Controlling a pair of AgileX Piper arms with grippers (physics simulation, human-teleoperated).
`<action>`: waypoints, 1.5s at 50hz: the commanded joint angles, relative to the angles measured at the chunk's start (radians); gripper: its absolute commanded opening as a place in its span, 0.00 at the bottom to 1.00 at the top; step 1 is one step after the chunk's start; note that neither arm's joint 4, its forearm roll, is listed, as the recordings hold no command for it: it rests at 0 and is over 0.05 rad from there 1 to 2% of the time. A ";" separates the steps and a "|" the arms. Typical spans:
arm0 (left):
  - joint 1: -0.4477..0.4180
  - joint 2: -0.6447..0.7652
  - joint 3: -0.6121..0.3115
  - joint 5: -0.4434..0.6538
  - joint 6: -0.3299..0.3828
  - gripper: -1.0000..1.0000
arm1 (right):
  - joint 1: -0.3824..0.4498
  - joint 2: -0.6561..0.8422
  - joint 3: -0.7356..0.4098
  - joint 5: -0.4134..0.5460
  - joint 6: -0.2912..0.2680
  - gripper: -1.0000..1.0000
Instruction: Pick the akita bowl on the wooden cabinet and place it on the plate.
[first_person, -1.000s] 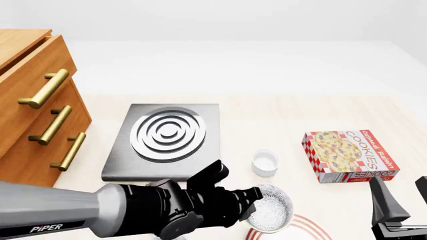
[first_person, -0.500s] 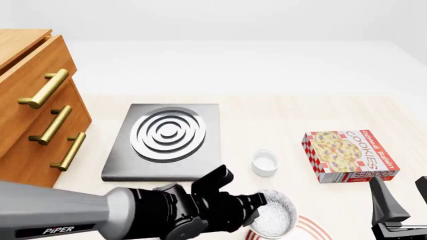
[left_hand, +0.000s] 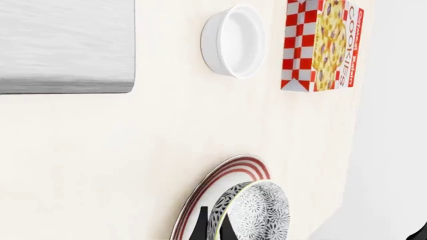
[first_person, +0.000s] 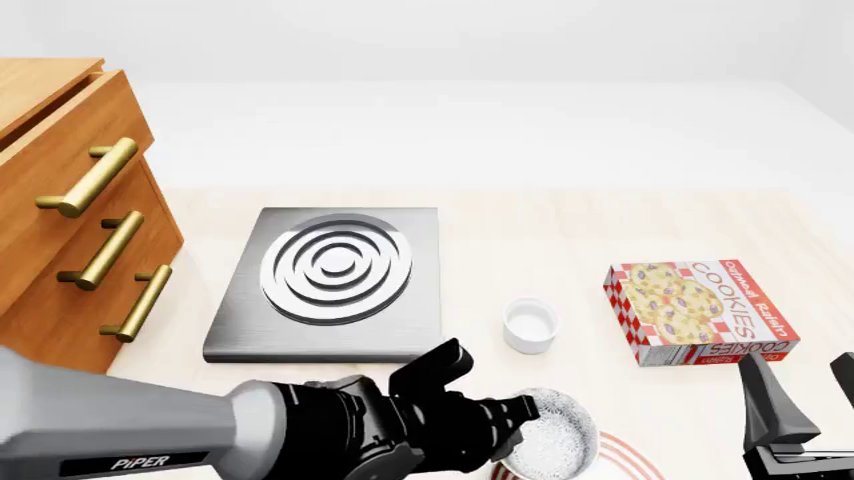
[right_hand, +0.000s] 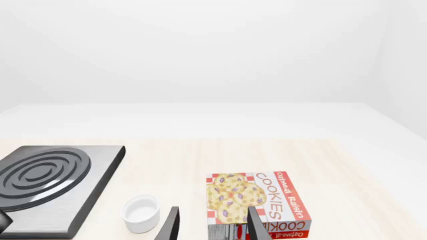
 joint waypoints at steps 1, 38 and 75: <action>-0.010 0.008 -0.011 -0.004 0.004 0.00 | 0.000 0.000 0.000 0.000 0.000 1.00; -0.039 0.056 -0.028 -0.021 -0.003 0.00 | 0.000 0.000 0.000 0.000 0.000 1.00; 0.012 -0.030 -0.092 0.049 0.117 1.00 | 0.000 0.000 0.000 0.000 0.000 1.00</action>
